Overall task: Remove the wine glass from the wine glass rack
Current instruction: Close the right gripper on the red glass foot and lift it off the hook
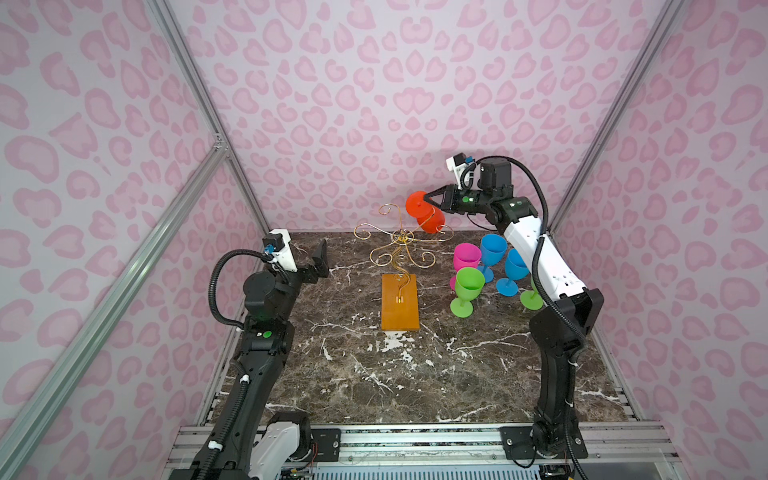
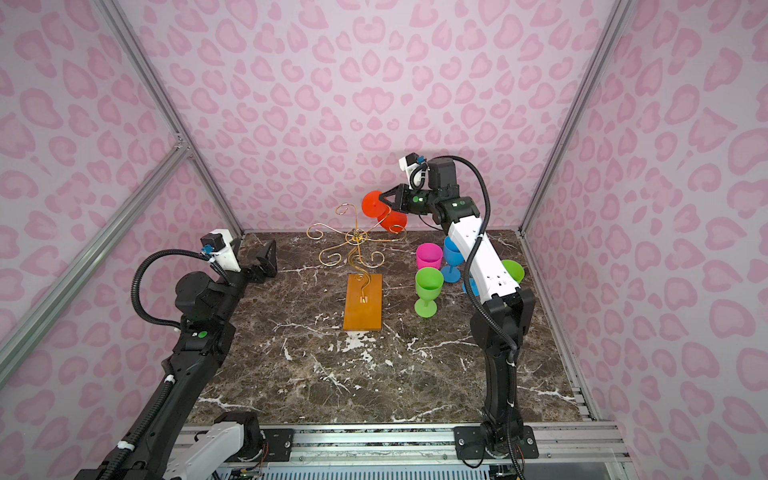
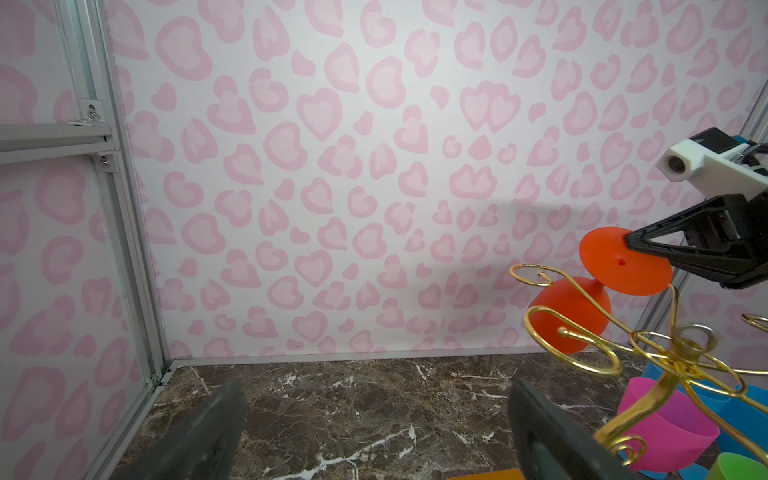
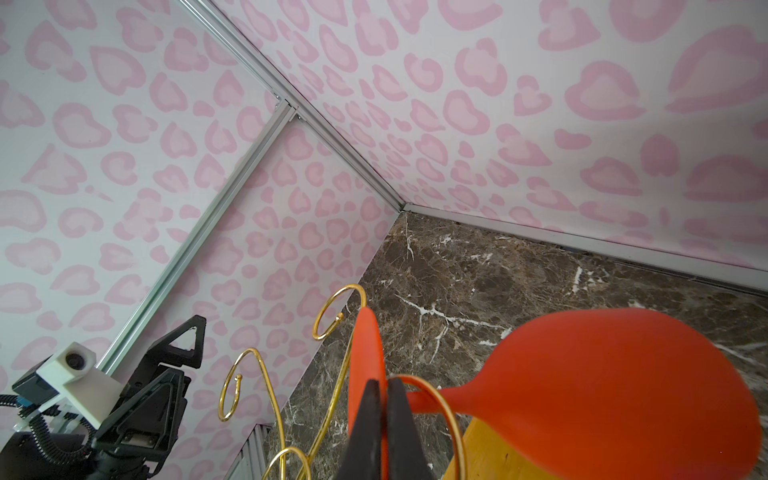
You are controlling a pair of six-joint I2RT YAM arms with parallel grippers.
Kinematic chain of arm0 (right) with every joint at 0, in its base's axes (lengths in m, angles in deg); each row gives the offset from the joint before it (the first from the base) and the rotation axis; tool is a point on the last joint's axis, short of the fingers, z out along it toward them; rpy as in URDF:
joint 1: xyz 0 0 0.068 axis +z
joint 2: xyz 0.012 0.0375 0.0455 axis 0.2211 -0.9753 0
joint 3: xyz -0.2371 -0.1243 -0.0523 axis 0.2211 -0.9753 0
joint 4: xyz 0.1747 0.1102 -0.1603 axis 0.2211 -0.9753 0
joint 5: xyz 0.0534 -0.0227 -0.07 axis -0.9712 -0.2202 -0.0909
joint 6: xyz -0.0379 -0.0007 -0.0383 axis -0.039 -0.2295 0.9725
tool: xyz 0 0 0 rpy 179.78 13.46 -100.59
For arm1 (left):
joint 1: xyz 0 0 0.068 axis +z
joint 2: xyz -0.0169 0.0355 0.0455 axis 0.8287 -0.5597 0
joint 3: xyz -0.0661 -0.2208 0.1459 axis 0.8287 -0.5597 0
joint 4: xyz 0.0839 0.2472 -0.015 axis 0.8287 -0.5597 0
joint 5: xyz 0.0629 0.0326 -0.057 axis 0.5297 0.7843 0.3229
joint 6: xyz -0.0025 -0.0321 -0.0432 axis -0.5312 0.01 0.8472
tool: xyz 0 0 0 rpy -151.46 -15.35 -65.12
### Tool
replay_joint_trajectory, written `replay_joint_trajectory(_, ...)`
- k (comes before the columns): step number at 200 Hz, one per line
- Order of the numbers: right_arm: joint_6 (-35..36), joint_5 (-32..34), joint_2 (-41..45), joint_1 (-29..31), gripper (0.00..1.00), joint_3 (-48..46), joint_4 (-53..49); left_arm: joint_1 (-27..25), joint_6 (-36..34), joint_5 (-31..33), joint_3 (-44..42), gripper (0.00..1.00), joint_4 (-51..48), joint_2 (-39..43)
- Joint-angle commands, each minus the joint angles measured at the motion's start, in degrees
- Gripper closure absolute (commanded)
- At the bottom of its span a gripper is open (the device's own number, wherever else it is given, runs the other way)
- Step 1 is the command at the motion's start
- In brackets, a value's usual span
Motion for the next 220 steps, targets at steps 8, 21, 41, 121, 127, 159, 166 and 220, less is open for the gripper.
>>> replay_joint_trajectory(8,-1.7,0.1,0.2,-0.1,1.0,-0.9,1.8,0.2,0.1,-0.5,0.9,0.0,1.1,0.3)
replay_joint_trajectory(21,-2.2,-0.2,0.3,-0.1,1.0,-0.9,2.3,0.2,0.1,-0.5,0.9,0.0,1.1,0.4)
replay_joint_trajectory(41,-3.0,-0.4,0.8,-0.2,1.0,-0.9,3.0,0.2,0.1,-0.5,0.9,0.0,1.1,0.4)
replay_joint_trajectory(121,-6.4,-1.0,3.7,-0.8,1.0,-3.0,7.3,0.3,0.3,-0.4,0.9,0.0,1.1,0.5)
replay_joint_trajectory(127,-6.4,-0.9,4.0,-0.9,1.0,-3.3,7.4,0.3,0.3,-0.3,0.9,0.0,1.1,0.6)
replay_joint_trajectory(159,-7.3,-1.2,5.6,-1.0,1.0,-6.1,9.4,0.4,0.4,-0.2,0.9,0.0,1.1,0.7)
replay_joint_trajectory(166,-7.6,-1.4,6.0,-1.0,1.0,-6.7,10.0,0.4,0.4,-0.2,0.9,0.0,1.1,0.7)
replay_joint_trajectory(220,-10.4,-1.9,8.9,-1.0,1.0,-12.9,14.9,0.4,0.4,-0.1,0.9,0.0,1.1,0.9)
